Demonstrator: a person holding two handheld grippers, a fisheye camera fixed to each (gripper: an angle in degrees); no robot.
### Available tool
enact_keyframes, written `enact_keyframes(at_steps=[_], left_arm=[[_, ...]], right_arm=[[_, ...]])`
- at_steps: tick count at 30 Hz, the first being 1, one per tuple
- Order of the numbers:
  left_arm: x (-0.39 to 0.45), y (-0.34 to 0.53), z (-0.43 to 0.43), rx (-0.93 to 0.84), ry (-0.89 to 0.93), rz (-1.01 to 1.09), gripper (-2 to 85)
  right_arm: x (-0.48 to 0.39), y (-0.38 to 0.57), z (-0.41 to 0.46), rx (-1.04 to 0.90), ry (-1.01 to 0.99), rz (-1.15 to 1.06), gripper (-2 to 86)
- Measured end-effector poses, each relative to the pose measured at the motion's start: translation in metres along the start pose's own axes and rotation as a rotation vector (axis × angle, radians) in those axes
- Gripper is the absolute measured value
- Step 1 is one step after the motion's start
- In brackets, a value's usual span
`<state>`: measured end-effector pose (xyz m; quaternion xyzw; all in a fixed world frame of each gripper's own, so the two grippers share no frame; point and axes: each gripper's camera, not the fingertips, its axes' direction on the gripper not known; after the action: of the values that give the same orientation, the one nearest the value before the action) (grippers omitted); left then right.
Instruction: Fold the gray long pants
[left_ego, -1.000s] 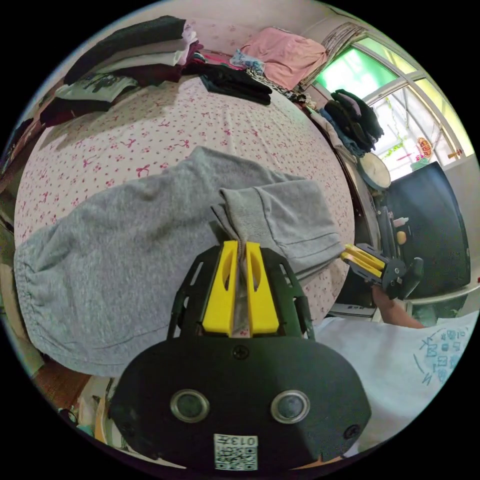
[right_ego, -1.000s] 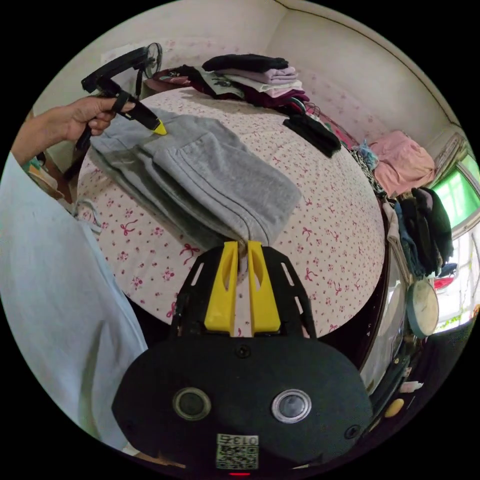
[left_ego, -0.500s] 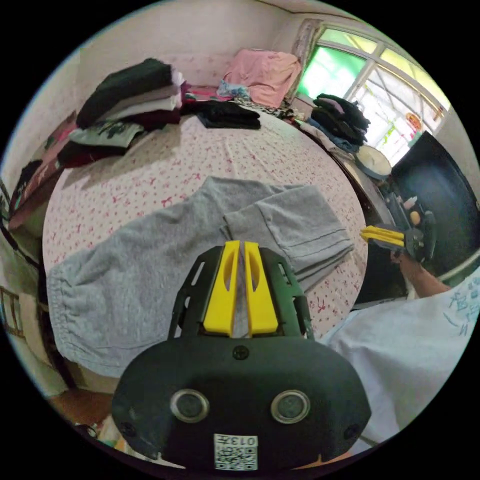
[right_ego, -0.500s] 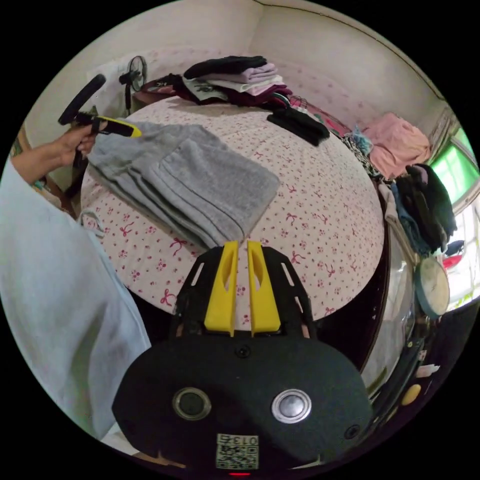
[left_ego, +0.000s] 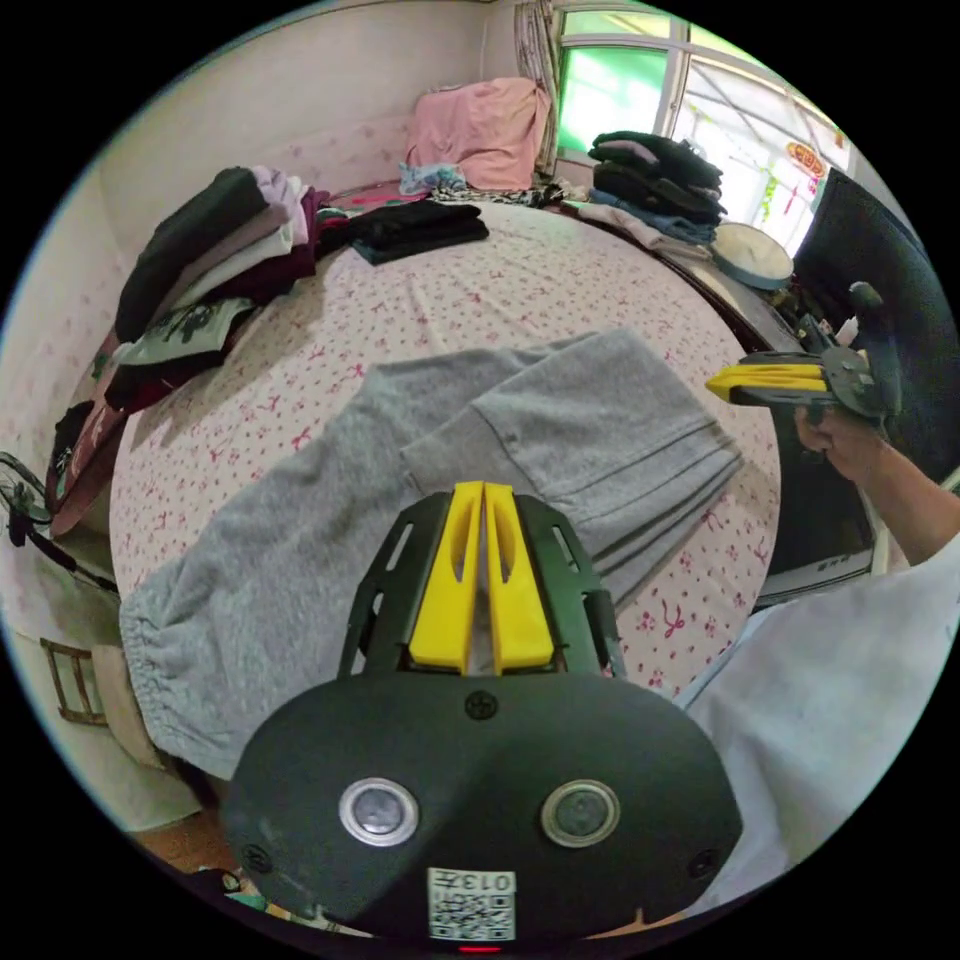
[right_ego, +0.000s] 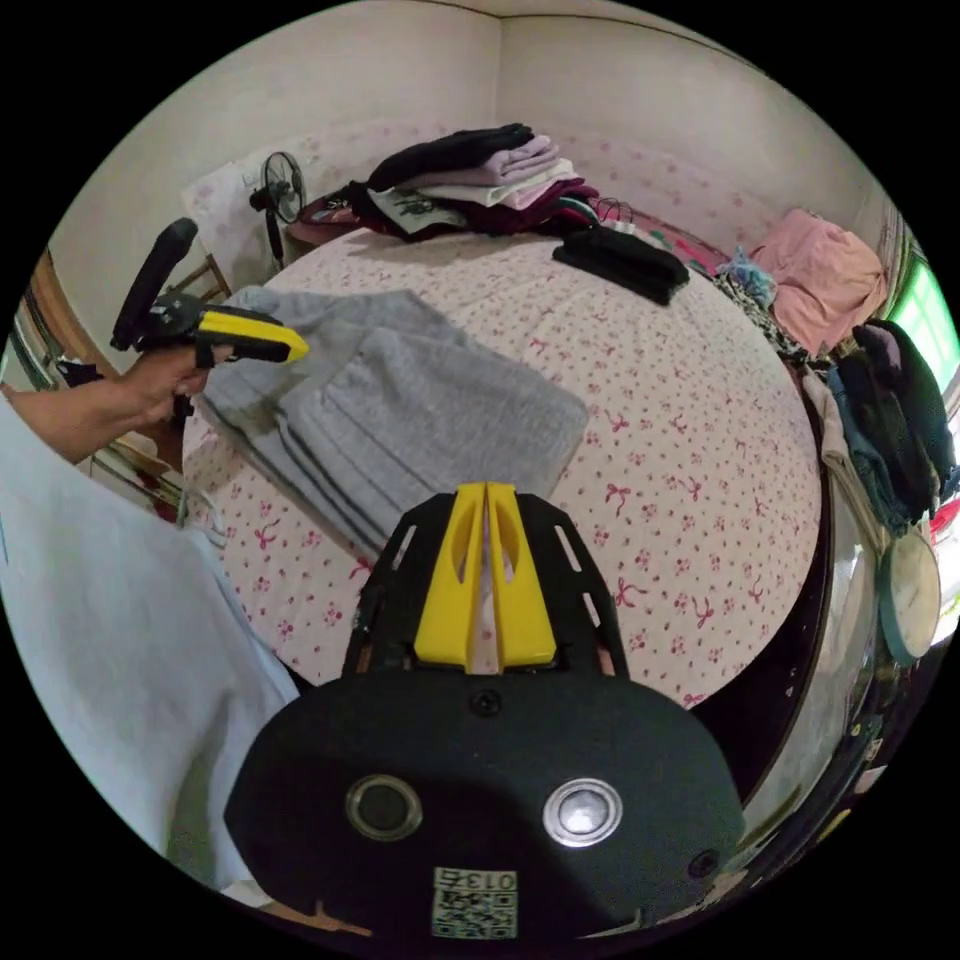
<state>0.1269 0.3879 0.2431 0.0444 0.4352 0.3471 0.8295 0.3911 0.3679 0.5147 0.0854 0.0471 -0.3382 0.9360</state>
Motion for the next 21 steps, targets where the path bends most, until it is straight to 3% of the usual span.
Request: enact_keyframes(at_steps=[9, 16, 21], left_arm=[[0.039, -0.037, 0.019, -0.054, -0.028, 0.141, -0.3], [0.01, -0.013, -0.027, -0.009, -0.016, 0.01, -0.3], [0.036, 0.004, -0.063, 0.009, 0.003, 0.172, -0.3]], right_arm=[[0.033, -0.09, 0.064, -0.106, 0.076, 0.071, 0.2], [0.044, -0.113, 0.05, -0.078, -0.025, 0.105, 0.2], [-0.003, -0.115, 0.035, -0.046, -0.213, 0.021, 0.3]])
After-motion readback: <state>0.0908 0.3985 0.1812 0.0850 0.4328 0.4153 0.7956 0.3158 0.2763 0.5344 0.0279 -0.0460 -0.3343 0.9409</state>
